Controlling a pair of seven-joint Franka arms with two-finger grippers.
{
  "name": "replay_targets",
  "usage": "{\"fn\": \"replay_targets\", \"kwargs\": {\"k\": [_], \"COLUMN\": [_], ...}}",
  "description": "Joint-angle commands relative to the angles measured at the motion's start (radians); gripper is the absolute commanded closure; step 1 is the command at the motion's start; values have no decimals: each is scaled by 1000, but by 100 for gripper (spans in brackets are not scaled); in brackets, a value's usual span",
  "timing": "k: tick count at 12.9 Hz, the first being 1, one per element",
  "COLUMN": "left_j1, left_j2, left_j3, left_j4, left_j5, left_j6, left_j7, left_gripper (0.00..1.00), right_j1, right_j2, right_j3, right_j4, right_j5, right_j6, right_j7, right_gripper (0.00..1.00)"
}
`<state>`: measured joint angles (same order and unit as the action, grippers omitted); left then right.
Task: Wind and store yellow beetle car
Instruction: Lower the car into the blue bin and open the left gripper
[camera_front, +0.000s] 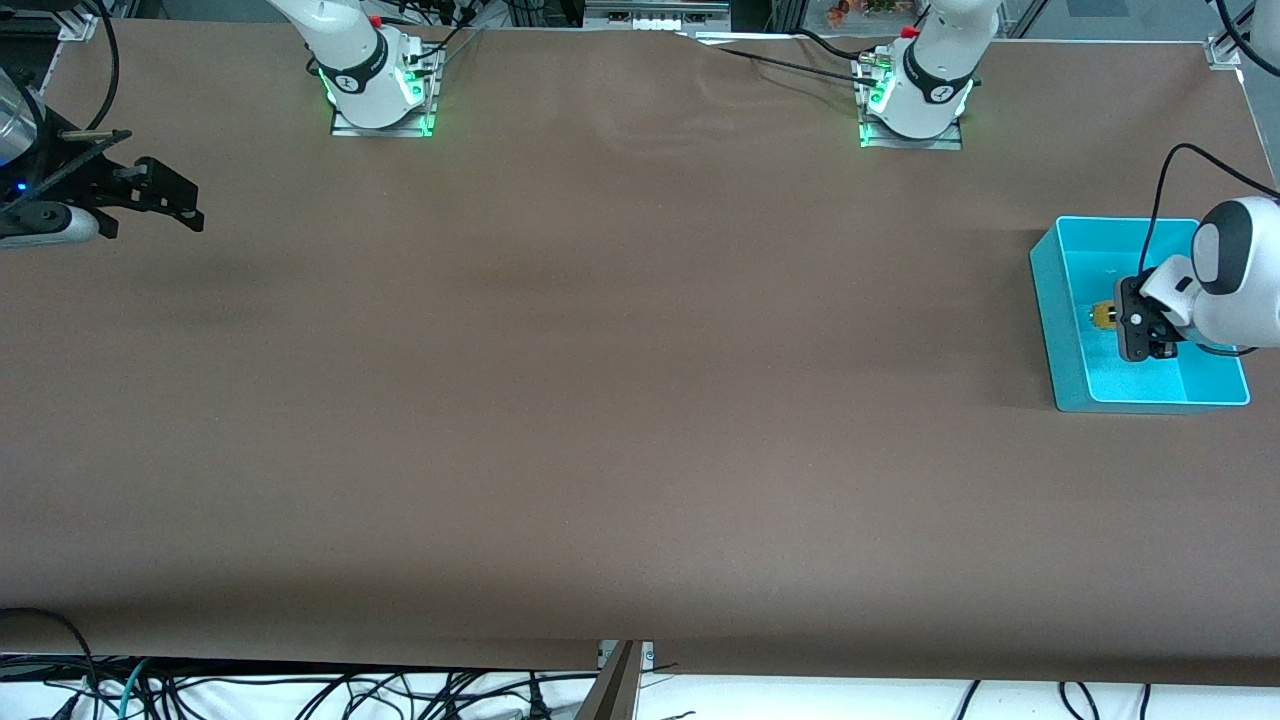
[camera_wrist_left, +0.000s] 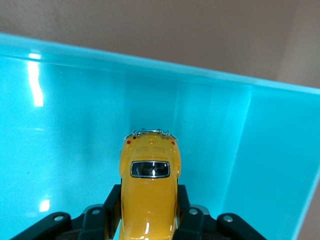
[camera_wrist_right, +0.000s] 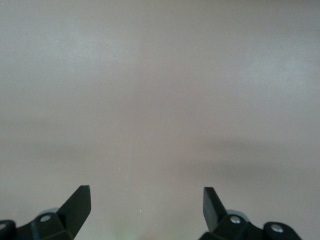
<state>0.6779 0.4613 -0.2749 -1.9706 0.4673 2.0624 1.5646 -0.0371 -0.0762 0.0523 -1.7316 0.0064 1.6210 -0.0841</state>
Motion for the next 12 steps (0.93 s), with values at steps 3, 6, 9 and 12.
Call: {"fn": "replay_targets", "kwargs": {"k": [3,6,9,12], "left_j1": [61,66,69,80], "left_j2": [59,60,59,57], "left_j3": [-12,-12,-12,-15], "left_j4": [9,1,-5,-5], "left_j5": [22,22,22,13], "left_j6": [59,59,51,50], "left_j7": [46,61,72,119], "left_gripper": [91,88,87,17], "right_j1": [6,6,6,6], "right_j2": [-2,-2,-2,-2], "right_j3": [0,0,0,0], "right_j4": [23,23,23,23], "right_j5": [-5,-3,-2,-2], "right_j6": [-26,-27,-27,-27], "right_j7": [17,17,17,17], "right_gripper": [1,1,1,1]}}
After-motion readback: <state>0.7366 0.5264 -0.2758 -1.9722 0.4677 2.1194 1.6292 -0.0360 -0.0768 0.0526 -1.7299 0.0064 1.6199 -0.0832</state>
